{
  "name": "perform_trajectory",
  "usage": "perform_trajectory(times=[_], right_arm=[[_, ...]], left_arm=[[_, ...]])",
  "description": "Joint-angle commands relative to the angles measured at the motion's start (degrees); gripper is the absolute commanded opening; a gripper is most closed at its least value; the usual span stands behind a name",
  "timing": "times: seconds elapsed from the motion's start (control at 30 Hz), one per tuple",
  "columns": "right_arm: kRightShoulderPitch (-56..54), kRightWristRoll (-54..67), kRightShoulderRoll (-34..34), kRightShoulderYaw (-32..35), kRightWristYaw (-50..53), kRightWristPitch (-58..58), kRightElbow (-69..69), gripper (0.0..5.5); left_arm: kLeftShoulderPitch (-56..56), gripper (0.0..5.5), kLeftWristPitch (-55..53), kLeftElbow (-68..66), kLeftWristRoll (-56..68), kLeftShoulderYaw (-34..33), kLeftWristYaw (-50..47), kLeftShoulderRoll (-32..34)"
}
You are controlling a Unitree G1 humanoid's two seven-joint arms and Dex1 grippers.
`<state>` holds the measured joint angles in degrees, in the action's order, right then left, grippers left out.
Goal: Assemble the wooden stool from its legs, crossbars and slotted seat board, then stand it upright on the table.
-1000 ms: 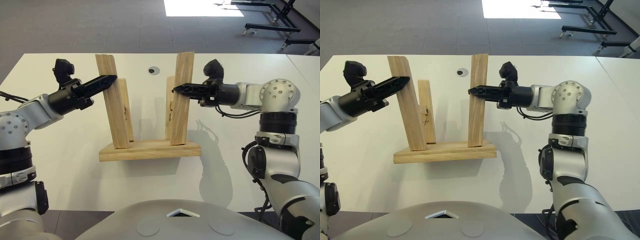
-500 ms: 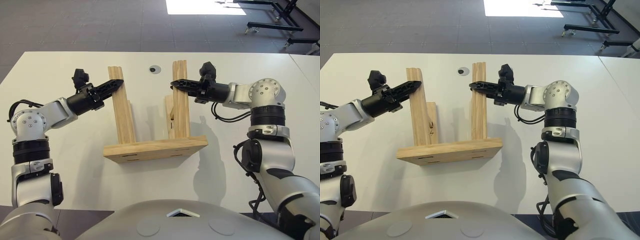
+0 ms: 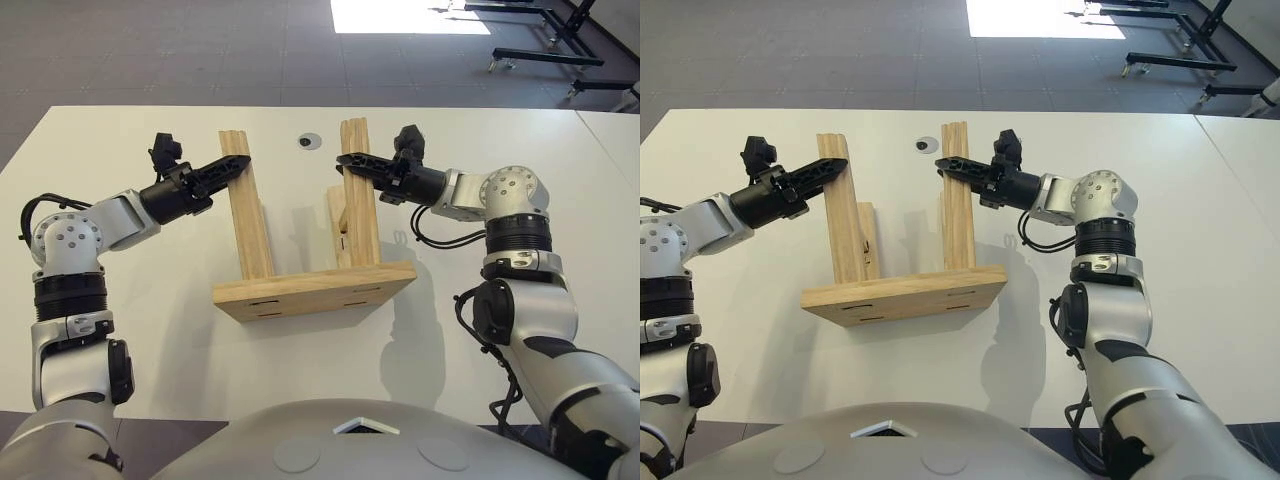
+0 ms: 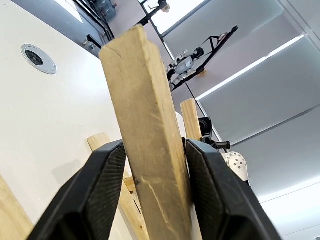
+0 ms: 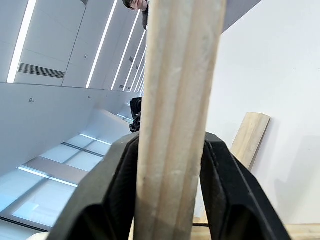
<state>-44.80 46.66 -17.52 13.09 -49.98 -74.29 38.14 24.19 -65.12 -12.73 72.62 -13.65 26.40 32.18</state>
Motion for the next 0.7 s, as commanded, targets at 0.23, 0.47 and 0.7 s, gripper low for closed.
perform_trajectory(times=[0.23, 0.47, 0.7], right_arm=[[-5.8, 0.2, 0.8, 4.7, 3.0, -2.7, 5.4, 3.55], [-12.5, 2.9, -0.1, 10.2, 5.9, -8.7, 4.1, 4.66], [-9.9, 1.7, 1.2, 10.4, 8.2, -8.2, 1.6, 5.37]], left_arm=[[-2.1, 3.63, -4.8, -3.0, -2.5, -2.7, -3.7, -2.3], [1.0, 4.52, -11.0, 0.6, 6.8, -10.0, -12.0, -2.6], [1.4, 4.52, -10.8, 0.9, 5.4, -9.2, -14.4, -4.3]])
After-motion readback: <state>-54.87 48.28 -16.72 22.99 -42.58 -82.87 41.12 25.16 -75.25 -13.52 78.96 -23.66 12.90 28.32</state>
